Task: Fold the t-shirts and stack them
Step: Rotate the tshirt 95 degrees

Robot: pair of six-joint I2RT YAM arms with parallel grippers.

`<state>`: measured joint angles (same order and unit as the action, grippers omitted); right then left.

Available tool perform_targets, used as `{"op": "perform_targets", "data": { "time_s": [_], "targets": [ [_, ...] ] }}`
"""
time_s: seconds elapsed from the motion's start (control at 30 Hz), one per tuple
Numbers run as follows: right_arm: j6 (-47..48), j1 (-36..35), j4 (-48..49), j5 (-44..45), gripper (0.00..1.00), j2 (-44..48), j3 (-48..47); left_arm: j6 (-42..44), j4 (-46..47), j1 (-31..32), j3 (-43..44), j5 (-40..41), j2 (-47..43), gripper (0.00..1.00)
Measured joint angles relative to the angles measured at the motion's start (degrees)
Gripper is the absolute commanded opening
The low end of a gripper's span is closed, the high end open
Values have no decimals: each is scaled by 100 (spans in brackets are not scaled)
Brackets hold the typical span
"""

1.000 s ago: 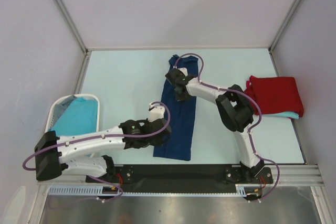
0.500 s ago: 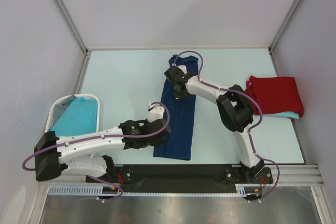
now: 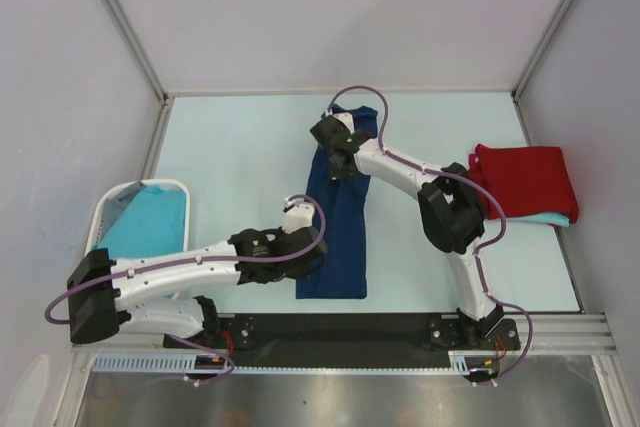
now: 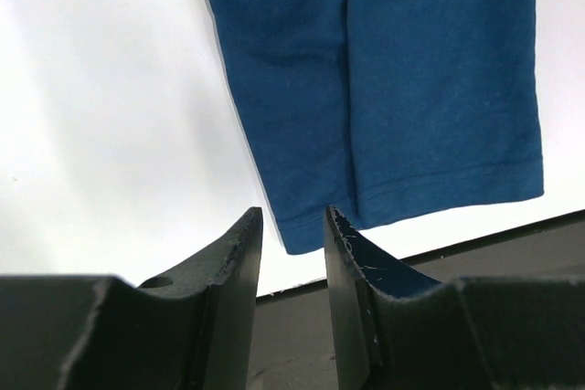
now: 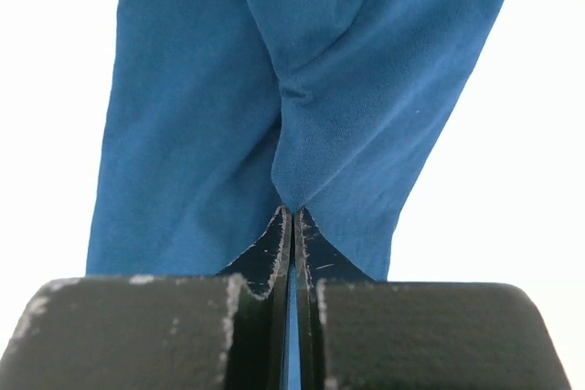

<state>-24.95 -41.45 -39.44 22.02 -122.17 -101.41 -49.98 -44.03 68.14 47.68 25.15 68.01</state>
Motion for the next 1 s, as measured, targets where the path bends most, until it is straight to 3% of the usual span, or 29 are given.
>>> {"op": "perform_targets", "data": {
  "time_s": [0.27,0.3,0.33,0.4,0.43,0.53,0.73,0.9,1.0],
  "targets": [
    [28,-7,22,-7,0,2,-57,-2,17,0,0,-4,39,38],
    [37,-7,15,-17,4,2,-63,-2,20,0,0,-2,46,38],
    [44,-7,9,-35,24,-4,-74,-2,20,0,0,-4,55,38],
    [50,-4,-42,-92,46,-42,-166,0,17,0,0,-4,90,38],
    [17,0,-57,-105,63,-68,-219,0,20,0,0,-4,98,38],
    [33,28,-90,-103,83,-118,-251,0,20,0,0,-4,122,38],
    [-2,120,-83,81,81,-37,83,9,20,0,11,0,168,38],
    [7,494,-52,146,55,317,560,98,28,0,149,7,306,38],
    [4,868,57,63,54,343,507,160,57,0,282,13,380,38]
  ]
}}
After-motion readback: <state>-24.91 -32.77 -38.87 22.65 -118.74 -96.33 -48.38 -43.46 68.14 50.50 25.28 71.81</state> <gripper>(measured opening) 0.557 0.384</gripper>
